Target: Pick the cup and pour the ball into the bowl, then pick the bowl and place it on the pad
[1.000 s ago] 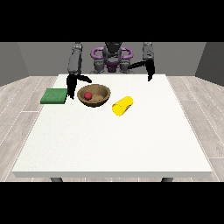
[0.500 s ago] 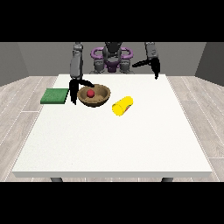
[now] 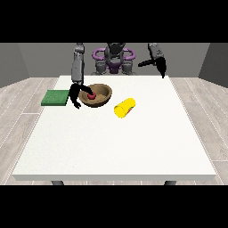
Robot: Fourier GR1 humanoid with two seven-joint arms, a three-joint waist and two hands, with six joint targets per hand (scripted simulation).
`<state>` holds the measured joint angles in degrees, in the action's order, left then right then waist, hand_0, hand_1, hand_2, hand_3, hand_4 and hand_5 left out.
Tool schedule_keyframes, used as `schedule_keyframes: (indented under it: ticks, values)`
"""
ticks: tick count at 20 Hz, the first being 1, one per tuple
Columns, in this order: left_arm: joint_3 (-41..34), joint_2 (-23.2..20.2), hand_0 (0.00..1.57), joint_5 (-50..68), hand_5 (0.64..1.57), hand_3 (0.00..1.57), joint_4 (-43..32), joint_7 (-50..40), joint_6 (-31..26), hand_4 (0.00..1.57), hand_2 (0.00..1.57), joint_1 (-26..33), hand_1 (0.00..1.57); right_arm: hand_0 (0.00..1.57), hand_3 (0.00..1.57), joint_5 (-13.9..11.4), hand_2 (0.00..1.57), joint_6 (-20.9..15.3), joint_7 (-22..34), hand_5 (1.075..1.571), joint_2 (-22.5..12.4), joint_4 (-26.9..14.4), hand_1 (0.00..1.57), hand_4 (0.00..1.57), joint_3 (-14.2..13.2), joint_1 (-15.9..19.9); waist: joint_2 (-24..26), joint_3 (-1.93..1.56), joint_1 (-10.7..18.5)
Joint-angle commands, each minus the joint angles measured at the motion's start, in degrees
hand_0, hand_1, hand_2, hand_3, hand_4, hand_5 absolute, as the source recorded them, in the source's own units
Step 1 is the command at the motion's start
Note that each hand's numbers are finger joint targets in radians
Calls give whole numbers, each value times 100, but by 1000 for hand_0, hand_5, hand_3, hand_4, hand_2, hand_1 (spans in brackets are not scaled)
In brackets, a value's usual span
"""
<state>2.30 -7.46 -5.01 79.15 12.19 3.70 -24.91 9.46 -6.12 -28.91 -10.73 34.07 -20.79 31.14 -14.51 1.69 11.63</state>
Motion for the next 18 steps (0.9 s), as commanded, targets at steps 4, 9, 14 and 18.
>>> schedule_keyframes:
  ticks: [4, 9, 14, 18]
  values:
    - [228, 132, 0, -43, 1531, 0, 0, -121, -110, 655, 0, -179, 0, 1571, 1562, -1254, 1571, -1775, 904, 1558, -259, -522, 1571, 938, 696, -312, -165, -139, 434]
    - [-71, -64, 0, 263, 1436, 0, -439, -83, -411, 934, 0, 127, 0, 1571, 1179, -1525, 1571, -2035, 2175, 1567, -458, -388, 1571, 892, 970, -64, 669, -144, 327]
    - [-509, -144, 0, 333, 1419, 0, -1305, 213, -268, 989, 0, 509, 0, 1571, 966, -1912, 1571, -1964, 3867, 1564, -293, -86, 1571, 821, 1564, 623, 1535, -155, -472]
    - [-871, -313, 0, 418, 1404, 0, -1663, 455, -198, 1005, 0, 675, 0, 1571, 891, -1955, 1571, -1464, 4348, 1567, -458, 338, 1571, 807, 1725, 859, 1706, -163, -994]
